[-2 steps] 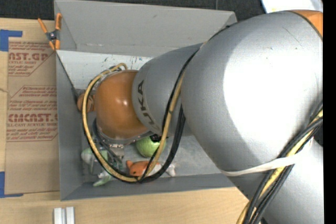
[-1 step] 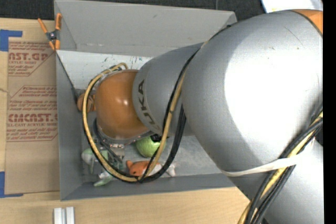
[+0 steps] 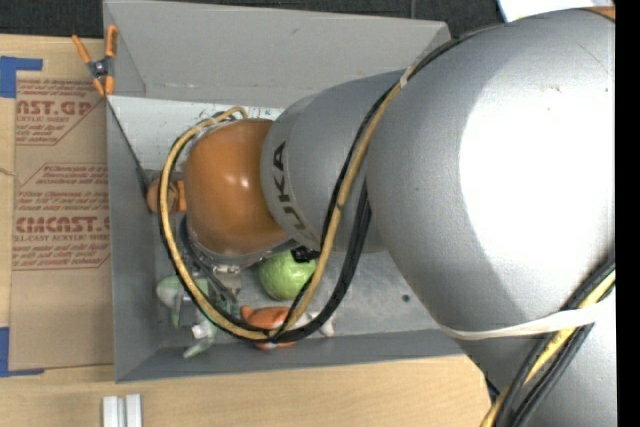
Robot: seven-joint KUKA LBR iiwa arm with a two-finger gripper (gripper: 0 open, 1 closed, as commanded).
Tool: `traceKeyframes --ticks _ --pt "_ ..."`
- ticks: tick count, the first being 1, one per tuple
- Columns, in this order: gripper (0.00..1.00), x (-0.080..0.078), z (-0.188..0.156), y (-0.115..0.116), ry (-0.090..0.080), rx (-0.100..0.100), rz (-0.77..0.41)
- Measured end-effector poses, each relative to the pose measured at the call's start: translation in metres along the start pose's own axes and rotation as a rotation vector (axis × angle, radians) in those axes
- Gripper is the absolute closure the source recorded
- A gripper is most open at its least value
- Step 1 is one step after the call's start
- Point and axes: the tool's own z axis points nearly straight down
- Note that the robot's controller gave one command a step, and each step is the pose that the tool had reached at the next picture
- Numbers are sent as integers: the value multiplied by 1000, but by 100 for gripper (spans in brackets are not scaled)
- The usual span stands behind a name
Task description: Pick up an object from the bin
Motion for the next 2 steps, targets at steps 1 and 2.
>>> traceKeyframes --ticks 1,2 --pt "100 0 -17 0 1 0 -1" --pt "100 1 -49 0 4 1 0"
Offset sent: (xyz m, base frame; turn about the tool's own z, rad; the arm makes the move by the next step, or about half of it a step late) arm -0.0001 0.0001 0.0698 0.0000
